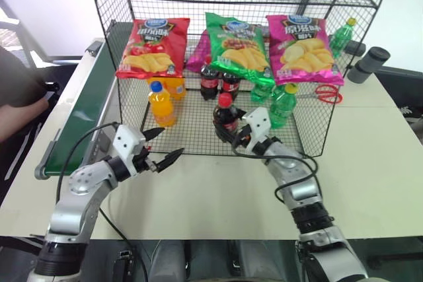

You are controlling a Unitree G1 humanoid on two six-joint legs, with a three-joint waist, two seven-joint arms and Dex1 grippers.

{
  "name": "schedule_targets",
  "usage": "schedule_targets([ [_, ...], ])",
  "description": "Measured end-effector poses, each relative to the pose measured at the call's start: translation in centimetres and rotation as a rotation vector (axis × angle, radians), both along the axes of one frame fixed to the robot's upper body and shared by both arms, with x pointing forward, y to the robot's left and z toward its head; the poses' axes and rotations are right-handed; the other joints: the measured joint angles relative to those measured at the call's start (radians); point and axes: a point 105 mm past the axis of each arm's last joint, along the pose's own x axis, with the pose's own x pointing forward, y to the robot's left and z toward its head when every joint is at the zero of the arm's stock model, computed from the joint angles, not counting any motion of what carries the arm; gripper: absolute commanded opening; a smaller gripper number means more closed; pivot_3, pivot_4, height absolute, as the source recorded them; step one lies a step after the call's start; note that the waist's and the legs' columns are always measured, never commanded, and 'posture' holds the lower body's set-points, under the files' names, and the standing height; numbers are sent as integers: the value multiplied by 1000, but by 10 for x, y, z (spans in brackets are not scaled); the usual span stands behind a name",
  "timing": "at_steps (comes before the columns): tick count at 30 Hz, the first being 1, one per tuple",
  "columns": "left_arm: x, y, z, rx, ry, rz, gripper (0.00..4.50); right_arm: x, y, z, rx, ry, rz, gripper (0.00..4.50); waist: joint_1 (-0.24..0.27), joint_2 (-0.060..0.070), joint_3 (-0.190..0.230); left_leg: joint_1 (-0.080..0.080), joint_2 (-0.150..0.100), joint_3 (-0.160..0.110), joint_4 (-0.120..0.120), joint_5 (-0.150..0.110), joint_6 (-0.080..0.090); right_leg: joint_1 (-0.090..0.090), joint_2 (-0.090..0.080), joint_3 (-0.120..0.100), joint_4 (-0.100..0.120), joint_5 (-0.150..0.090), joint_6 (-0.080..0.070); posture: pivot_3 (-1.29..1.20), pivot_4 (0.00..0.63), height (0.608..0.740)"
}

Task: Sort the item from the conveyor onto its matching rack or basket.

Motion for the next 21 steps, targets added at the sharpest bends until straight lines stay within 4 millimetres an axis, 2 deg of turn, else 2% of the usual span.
schedule_targets([
  [7,-6,-3,2,-7,-14,6,4423,26,12,13,60,-54,-63,2932,-1,0,0,1,0,0,0,0,0,0,-1,0,1,0,0,0,150,740],
  [14,-7,-9,3,-22,-21,-1,4423,38,16,-13,56,44,-99,2932,-2,1,0,1,0,0,0,0,0,0,-1,0,1,0,0,0,150,740],
  [20,-6,-14,4,-29,-24,-10,4423,49,9,-8,76,46,-136,2932,-9,1,0,1,0,0,0,0,0,0,-2,0,1,0,0,0,150,740],
  [21,-6,-15,4,-32,-22,-14,4488,49,9,-9,79,52,-132,3432,-12,1,0,1,0,0,0,0,0,0,-2,0,1,0,0,0,150,740],
])
